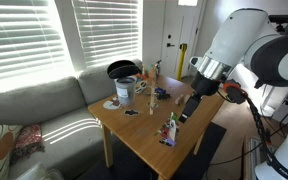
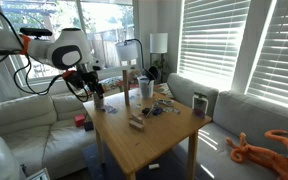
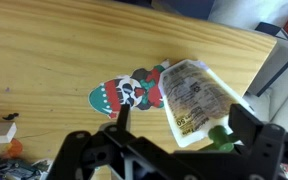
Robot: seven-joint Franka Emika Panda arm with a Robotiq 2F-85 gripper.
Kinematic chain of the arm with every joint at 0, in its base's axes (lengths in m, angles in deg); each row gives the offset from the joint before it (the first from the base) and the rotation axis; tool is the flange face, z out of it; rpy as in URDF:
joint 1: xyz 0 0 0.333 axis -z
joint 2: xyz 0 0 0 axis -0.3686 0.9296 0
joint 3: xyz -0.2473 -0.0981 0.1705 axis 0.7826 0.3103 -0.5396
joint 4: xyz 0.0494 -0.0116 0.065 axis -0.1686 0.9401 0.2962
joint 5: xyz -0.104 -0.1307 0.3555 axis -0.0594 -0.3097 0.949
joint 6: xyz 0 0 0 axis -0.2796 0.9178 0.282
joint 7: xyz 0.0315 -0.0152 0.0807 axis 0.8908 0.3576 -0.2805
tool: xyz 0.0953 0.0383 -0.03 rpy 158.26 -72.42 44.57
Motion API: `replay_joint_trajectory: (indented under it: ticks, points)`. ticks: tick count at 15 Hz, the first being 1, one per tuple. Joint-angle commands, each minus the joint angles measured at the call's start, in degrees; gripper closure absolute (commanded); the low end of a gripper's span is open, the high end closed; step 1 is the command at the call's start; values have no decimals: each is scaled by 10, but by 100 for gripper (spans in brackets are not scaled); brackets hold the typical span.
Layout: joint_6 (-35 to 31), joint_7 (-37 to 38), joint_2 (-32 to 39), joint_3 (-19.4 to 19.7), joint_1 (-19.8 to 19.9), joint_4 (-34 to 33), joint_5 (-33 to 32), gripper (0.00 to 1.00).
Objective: Take a block and add it upright to the block stack
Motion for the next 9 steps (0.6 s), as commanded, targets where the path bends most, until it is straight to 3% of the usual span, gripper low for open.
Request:
replay_joint_trajectory:
  ticks: [1,4,9]
  points:
    - [2,2,0,2,-2,-1,-2,0]
    - [11,-17,3,-1,-3,-8,-21,0]
    - [184,-154,8,42,2,-75,-96,0]
